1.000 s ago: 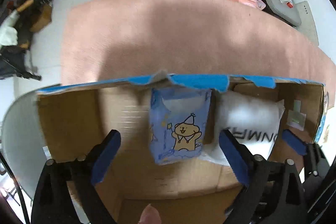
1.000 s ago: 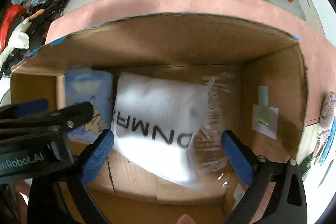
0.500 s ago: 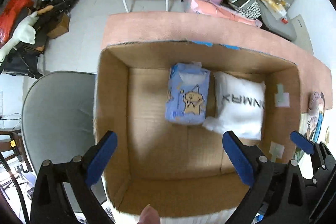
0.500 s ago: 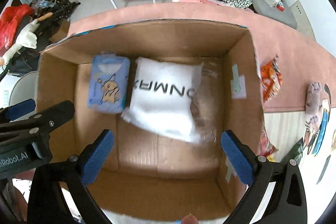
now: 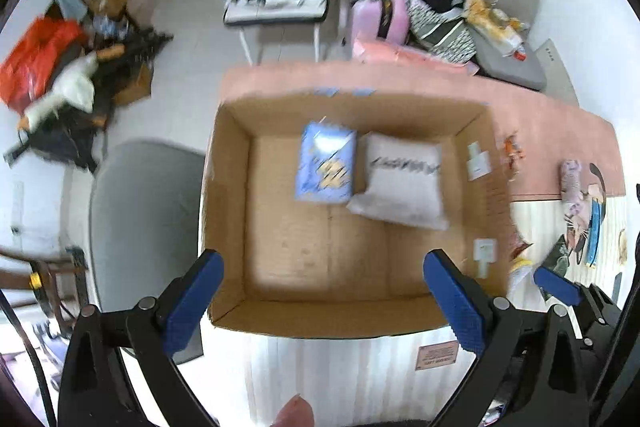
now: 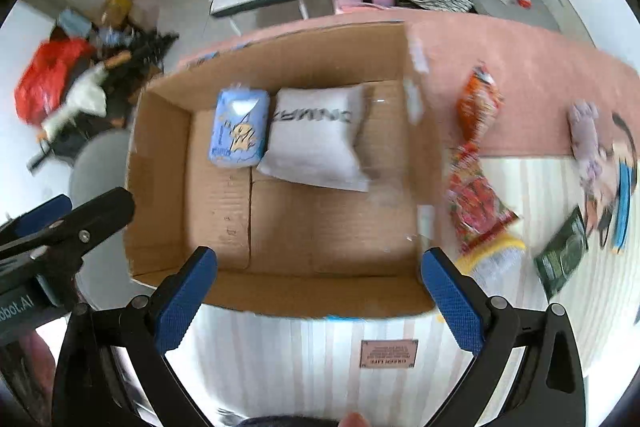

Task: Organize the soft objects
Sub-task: 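Grasp the panda chip bag with the left tool while the right grasps the green seaweed bag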

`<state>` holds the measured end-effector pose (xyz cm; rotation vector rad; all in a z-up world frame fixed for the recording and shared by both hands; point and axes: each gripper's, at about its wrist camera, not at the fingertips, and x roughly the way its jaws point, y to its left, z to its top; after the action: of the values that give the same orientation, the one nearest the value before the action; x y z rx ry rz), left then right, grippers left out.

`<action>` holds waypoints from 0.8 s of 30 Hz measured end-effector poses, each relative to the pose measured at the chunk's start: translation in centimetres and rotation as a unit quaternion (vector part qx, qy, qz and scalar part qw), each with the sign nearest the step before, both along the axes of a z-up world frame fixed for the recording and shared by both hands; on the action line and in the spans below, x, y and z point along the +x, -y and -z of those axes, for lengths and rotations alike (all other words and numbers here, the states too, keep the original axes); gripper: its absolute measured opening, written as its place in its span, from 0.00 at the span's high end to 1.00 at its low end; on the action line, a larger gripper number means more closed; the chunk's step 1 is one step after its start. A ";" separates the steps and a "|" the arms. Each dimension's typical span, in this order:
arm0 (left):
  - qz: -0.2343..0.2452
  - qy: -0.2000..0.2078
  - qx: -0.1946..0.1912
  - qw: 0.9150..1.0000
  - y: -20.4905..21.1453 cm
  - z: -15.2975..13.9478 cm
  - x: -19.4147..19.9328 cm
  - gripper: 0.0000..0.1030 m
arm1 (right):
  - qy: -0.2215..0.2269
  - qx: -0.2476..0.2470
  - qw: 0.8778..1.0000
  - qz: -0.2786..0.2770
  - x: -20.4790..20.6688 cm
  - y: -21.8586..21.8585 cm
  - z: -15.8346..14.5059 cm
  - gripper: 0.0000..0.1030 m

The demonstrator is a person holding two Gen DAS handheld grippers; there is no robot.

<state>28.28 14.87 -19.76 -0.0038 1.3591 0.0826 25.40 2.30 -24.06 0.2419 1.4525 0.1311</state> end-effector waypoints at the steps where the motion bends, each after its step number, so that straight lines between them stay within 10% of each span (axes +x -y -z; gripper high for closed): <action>1: 0.016 0.011 0.010 1.000 1.6 -0.9 0.3 0.01 | 0.004 0.006 1.000 0.022 -0.1 1.7 -0.5 0.00; 5: 0.095 0.039 0.054 0.993 8.9 -2.3 2.6 0.01 | 0.007 0.018 0.992 0.123 -1.5 10.5 -1.4 0.00; 12: 0.227 -0.035 0.075 0.970 22.0 3.6 8.7 0.01 | -0.068 -0.002 0.956 0.287 -4.6 25.8 5.3 0.00; 17: 0.285 -0.106 0.097 0.948 29.4 10.7 12.7 0.12 | -0.127 0.021 0.925 0.357 -6.1 31.2 11.6 0.04; 24: 0.305 -0.174 0.127 0.928 33.5 19.1 16.2 0.21 | -0.167 0.027 0.912 0.374 -5.2 33.0 16.2 0.09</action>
<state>44.44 -18.66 -38.86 0.6777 1.6387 -0.2782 20.17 -30.73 -40.23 0.8822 1.5967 -0.5196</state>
